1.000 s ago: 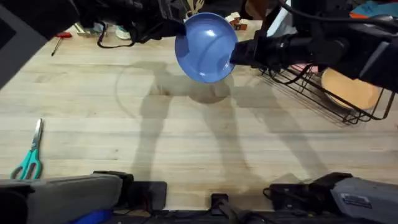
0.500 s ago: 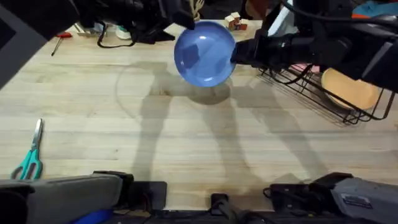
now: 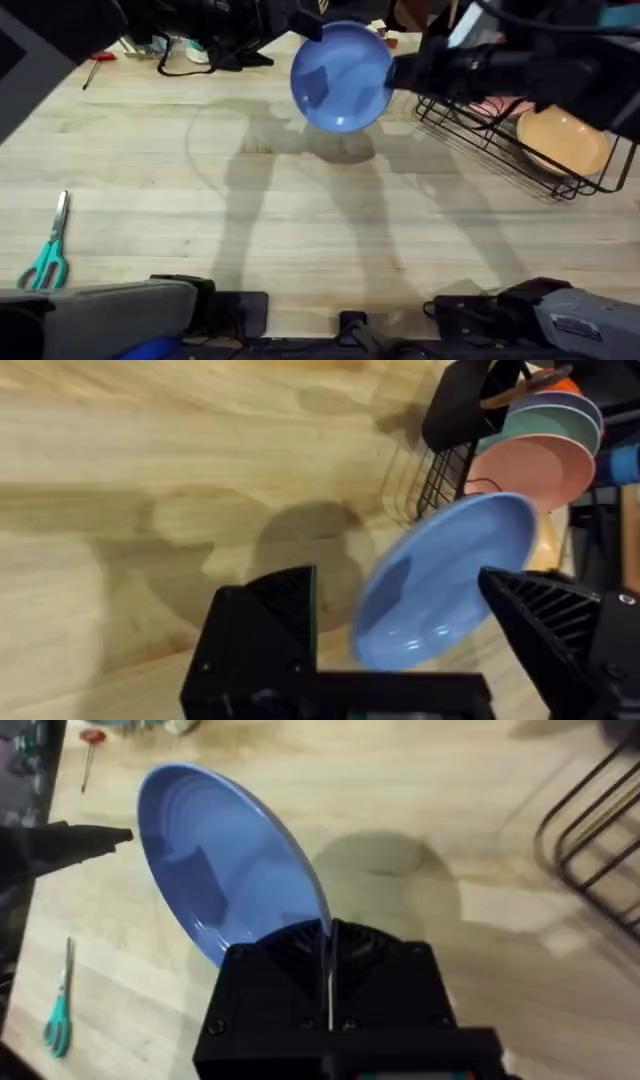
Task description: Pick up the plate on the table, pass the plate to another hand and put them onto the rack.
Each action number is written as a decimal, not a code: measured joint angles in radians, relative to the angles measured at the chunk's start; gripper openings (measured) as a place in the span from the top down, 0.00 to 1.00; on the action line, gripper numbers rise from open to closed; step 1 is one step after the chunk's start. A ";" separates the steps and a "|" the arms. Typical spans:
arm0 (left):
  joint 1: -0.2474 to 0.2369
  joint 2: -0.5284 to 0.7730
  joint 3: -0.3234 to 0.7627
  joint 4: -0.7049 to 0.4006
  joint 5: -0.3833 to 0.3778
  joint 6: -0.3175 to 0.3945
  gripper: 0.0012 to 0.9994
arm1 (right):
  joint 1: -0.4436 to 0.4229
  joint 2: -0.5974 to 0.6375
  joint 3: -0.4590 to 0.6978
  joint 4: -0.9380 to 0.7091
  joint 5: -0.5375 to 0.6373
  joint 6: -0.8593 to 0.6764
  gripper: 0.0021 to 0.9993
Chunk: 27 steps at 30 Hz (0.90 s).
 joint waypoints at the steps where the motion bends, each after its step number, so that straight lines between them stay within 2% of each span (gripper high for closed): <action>1: 0.000 -0.003 0.000 0.008 -0.010 0.008 0.00 | -0.010 -0.014 0.000 0.000 0.003 -0.015 0.97; 8: 0.000 -0.104 0.000 0.068 -0.106 0.089 0.00 | -0.119 -0.123 0.000 0.000 0.010 -0.142 0.97; 12: 0.000 -0.168 0.004 0.071 -0.152 0.112 0.00 | -0.197 -0.181 0.000 0.000 0.011 -0.216 0.97; 20: 0.000 -0.185 0.006 0.070 -0.181 0.124 0.00 | -0.369 -0.317 0.000 0.010 0.014 -0.346 0.97; 27: 0.000 -0.185 0.006 0.070 -0.182 0.127 0.01 | -0.490 -0.422 0.000 0.033 0.017 -0.535 0.97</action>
